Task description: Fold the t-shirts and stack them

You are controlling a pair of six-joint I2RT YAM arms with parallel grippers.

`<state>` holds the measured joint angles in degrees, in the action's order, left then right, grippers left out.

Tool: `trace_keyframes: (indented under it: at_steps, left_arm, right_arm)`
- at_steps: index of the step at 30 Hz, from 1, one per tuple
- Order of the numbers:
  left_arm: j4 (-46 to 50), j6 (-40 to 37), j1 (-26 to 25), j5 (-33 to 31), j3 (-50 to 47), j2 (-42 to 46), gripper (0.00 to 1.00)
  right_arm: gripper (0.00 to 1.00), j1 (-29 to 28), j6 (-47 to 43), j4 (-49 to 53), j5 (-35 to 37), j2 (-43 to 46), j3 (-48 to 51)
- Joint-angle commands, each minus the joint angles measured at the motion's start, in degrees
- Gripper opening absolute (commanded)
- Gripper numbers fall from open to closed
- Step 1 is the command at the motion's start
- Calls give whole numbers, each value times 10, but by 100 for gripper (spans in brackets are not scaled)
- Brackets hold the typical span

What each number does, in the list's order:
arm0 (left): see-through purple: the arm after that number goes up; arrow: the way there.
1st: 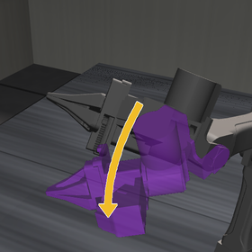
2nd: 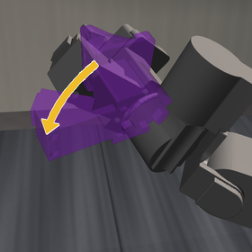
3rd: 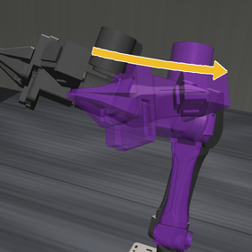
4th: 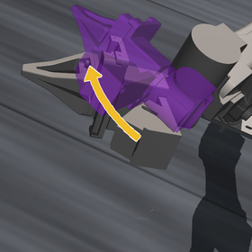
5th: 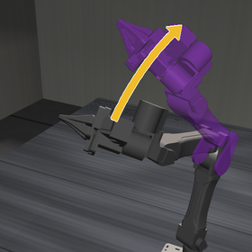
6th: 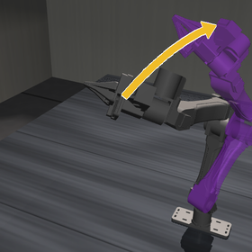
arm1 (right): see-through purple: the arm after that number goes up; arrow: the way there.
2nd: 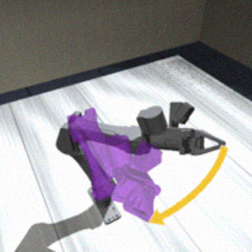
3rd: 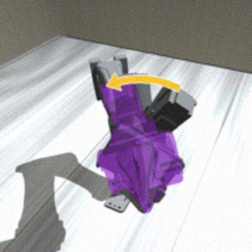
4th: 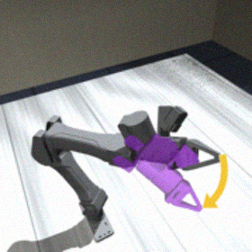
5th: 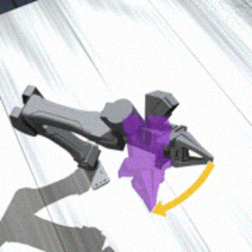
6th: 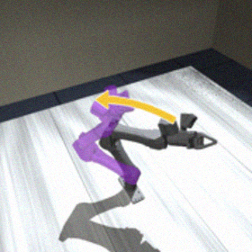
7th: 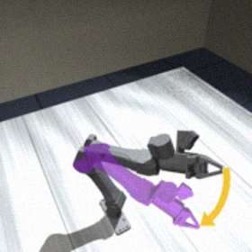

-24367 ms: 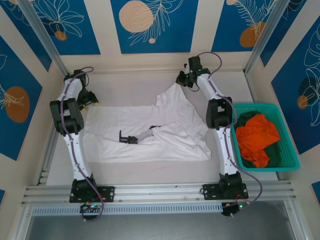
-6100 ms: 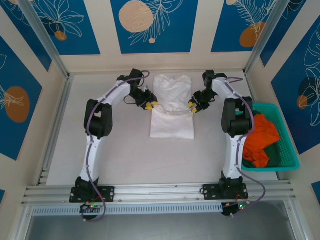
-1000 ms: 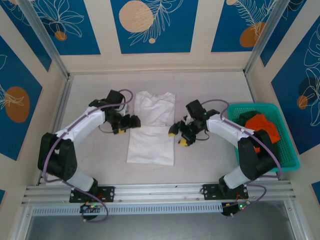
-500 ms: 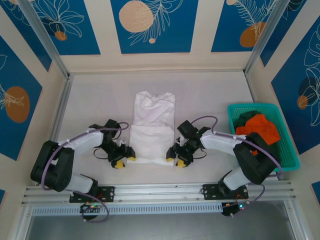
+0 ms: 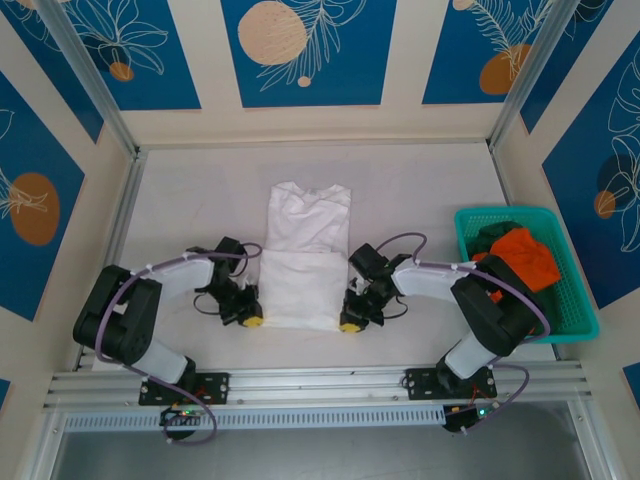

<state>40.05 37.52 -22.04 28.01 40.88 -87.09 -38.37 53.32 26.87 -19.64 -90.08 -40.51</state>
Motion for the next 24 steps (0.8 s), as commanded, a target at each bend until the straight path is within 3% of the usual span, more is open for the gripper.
trace_keyframes:
  at_steps: [1,6,14,19,24]
  left_arm:
    - [46,-40,-2,-125,24,14,0]
    - [75,-54,-3,-132,9,45,0]
    - [124,-58,-50,-6,15,61,0]
    - [199,-88,-53,68,8,147,0]
    - [181,-9,-53,107,-22,307,0]
  right_arm:
    - [0,20,-24,55,32,-10,-8]
    - [0,17,-20,51,22,5,28]
    - [0,-37,17,68,-13,81,64]
    - [0,-74,47,121,-18,213,73]
    - [0,-92,95,177,-2,378,92]
